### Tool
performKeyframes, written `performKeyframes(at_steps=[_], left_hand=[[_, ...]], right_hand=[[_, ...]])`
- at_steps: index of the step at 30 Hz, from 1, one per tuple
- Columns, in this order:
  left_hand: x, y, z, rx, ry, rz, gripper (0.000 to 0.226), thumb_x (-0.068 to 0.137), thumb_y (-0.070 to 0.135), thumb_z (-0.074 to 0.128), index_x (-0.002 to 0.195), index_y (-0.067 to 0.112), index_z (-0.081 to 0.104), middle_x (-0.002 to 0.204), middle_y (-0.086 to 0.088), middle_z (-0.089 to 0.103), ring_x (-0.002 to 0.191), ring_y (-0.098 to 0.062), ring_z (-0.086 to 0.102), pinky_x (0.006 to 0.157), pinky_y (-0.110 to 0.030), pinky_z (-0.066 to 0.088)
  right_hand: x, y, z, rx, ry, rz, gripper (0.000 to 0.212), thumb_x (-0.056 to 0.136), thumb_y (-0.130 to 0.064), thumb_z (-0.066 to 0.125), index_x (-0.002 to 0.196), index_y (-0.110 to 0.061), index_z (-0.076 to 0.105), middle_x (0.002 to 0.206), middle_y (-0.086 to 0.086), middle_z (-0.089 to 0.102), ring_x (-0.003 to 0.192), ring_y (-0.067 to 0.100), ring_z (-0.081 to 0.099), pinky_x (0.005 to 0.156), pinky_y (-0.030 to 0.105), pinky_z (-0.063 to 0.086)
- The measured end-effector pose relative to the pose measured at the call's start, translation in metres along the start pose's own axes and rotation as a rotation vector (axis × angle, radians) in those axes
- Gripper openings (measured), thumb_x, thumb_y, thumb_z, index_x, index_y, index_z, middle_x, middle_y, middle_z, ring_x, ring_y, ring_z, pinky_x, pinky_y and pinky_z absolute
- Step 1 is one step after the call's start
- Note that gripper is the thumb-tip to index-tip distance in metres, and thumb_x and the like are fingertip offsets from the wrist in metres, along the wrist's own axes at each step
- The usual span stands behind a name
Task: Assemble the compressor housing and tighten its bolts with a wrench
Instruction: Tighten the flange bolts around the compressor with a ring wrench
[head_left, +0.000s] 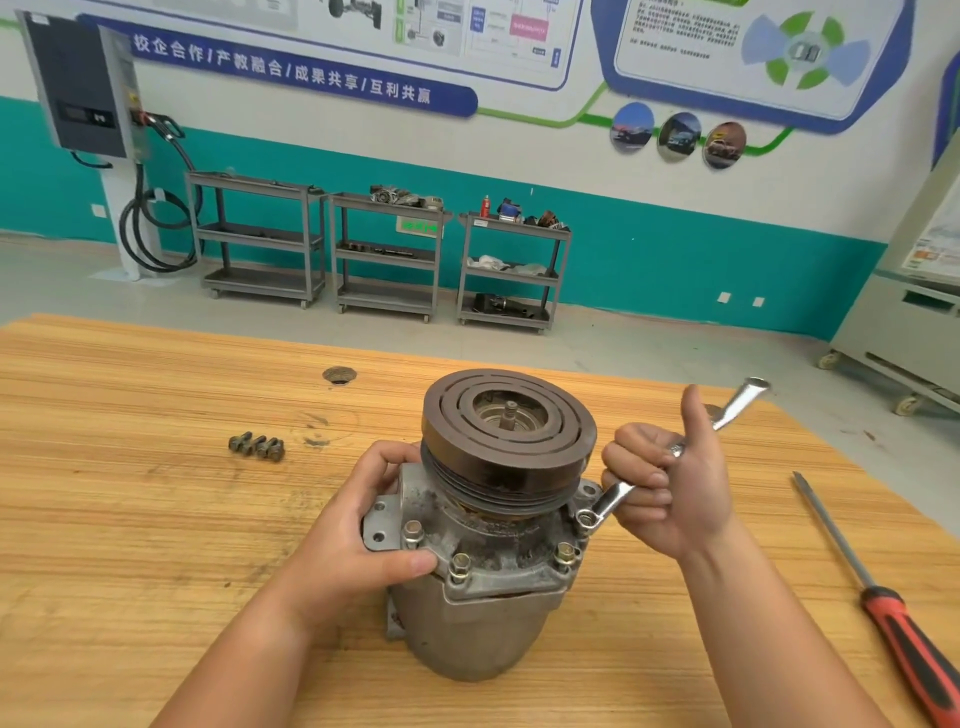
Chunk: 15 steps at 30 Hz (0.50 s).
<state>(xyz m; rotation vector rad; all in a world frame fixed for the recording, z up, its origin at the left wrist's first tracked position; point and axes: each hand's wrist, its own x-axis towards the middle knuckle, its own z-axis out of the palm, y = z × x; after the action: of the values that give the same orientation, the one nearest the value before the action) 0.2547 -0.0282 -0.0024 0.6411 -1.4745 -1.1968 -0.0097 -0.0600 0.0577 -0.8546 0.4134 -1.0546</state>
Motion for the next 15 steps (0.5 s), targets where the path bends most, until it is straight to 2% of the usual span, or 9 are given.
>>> performKeyframes(at_steps=[2,4,8,10,12,14,15], left_hand=[[0.000,0.000,0.000,0.011,-0.001,0.013,0.059,0.051,0.029,0.084,0.103,0.040,0.059,0.106,0.007,0.066,0.096,-0.020,0.068,0.076,-0.027,0.055],[0.000,-0.001,0.000,0.013,-0.007,0.022,0.061,0.050,0.031,0.086,0.104,0.040,0.059,0.107,0.007,0.066,0.097,-0.019,0.067,0.076,-0.027,0.055],[0.001,-0.001,0.000,0.010,-0.003,0.017,0.063,0.050,0.035,0.089,0.105,0.036,0.059,0.106,0.005,0.066,0.096,-0.022,0.068,0.076,-0.029,0.055],[0.001,-0.001,0.001,0.001,-0.005,0.009,0.066,0.049,0.043,0.092,0.105,0.034,0.059,0.107,0.003,0.066,0.096,-0.023,0.067,0.076,-0.030,0.056],[0.001,-0.001,0.000,-0.001,-0.006,0.000,0.065,0.049,0.042,0.092,0.105,0.034,0.059,0.107,0.002,0.066,0.096,-0.023,0.067,0.076,-0.031,0.055],[0.001,-0.003,-0.001,-0.005,0.000,-0.003,0.064,0.051,0.028,0.087,0.107,0.033,0.058,0.107,0.004,0.066,0.096,-0.022,0.067,0.076,-0.030,0.055],[0.000,-0.004,-0.001,-0.009,0.006,-0.005,0.065,0.052,0.023,0.083,0.111,0.029,0.056,0.107,0.004,0.066,0.096,-0.022,0.067,0.076,-0.030,0.055]], right_hand=[[0.003,-0.001,0.000,-0.002,0.008,0.036,0.059,0.071,-0.075,0.040,0.044,-0.022,0.036,0.039,-0.007,0.041,0.033,0.003,0.014,0.026,0.009,0.023],[-0.001,0.001,0.004,0.006,0.046,0.015,0.061,0.072,-0.077,0.037,0.045,-0.023,0.035,0.039,-0.008,0.038,0.034,0.003,0.013,0.026,0.010,0.021],[-0.031,0.021,0.020,0.036,0.262,-0.253,0.064,0.070,-0.081,0.031,0.046,-0.022,0.037,0.042,-0.007,0.032,0.037,0.006,0.010,0.033,0.014,0.013],[-0.048,0.035,0.033,0.015,0.343,-0.433,0.065,0.064,-0.084,0.041,0.047,-0.021,0.039,0.046,-0.004,0.033,0.038,0.007,0.014,0.035,0.016,0.015],[-0.061,0.053,0.049,-0.094,0.440,-0.550,0.064,0.048,-0.083,0.061,0.045,-0.022,0.042,0.047,-0.002,0.037,0.037,0.007,0.022,0.036,0.013,0.019],[-0.070,0.068,0.065,-0.273,0.552,-0.586,0.056,0.038,-0.067,0.076,0.043,-0.020,0.045,0.048,-0.002,0.044,0.037,0.007,0.029,0.037,0.014,0.023],[-0.073,0.077,0.070,-0.463,0.559,-0.642,0.047,0.046,-0.057,0.075,0.047,-0.020,0.046,0.053,-0.002,0.046,0.041,0.008,0.034,0.039,0.017,0.027]])
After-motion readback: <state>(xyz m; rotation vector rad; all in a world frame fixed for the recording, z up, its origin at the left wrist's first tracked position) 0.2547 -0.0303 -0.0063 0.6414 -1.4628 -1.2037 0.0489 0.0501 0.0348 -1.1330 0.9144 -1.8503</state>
